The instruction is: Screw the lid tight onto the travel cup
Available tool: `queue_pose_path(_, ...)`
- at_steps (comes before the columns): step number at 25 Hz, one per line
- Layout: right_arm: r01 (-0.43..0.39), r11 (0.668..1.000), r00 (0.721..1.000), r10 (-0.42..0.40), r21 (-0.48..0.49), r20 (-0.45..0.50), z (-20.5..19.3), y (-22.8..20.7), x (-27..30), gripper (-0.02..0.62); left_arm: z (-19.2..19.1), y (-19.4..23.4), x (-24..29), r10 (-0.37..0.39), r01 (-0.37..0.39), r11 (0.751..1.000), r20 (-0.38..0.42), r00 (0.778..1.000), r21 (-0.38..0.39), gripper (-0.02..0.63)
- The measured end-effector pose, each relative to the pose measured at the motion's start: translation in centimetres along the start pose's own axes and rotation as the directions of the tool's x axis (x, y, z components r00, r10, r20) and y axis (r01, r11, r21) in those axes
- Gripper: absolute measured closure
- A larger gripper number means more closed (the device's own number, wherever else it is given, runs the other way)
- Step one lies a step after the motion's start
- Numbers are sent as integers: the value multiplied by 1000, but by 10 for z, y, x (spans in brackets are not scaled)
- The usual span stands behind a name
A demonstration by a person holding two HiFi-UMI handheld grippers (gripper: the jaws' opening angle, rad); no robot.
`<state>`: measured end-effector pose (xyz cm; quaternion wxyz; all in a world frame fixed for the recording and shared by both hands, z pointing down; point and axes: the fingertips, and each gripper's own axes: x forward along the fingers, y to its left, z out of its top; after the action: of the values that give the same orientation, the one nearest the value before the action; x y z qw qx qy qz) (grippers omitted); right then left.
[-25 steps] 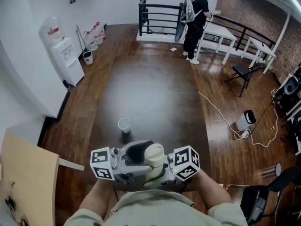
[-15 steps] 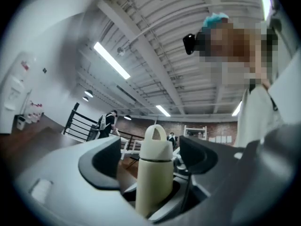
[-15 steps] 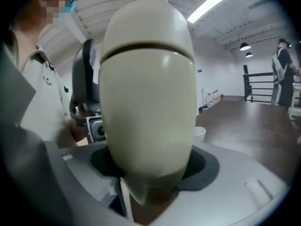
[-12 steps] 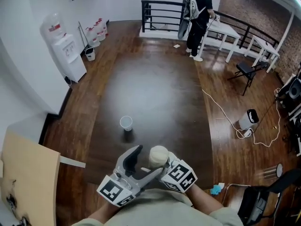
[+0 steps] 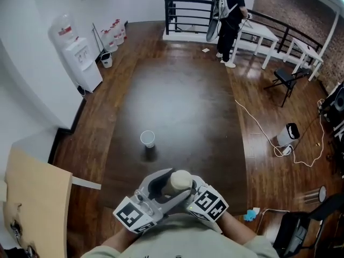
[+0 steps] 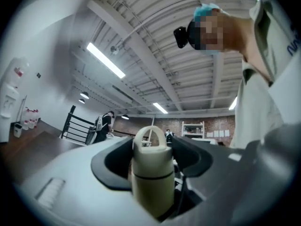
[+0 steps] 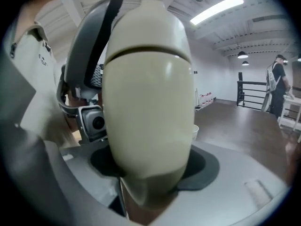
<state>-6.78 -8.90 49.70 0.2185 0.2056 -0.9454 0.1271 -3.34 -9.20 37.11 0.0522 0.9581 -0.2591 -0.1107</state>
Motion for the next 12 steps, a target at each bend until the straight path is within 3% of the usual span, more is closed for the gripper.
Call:
queue_pose_path(4, -207, 978, 978, 207, -3, 7, 0, 20, -9, 291, 3, -6, -5, -172, 172, 981, 7, 985, -86, 354)
queue_pose_path(8, -388, 920, 921, 386, -48, -55, -2, 45, -20, 290, 8, -10, -14, -378, 376, 901, 32, 925, -216, 365)
queue_pose_path(12, -521, 852, 853, 517, -48, -72, 2, 62, -32, 291, 18, -11, -19, -488, 493, 834, 85, 869, -248, 389)
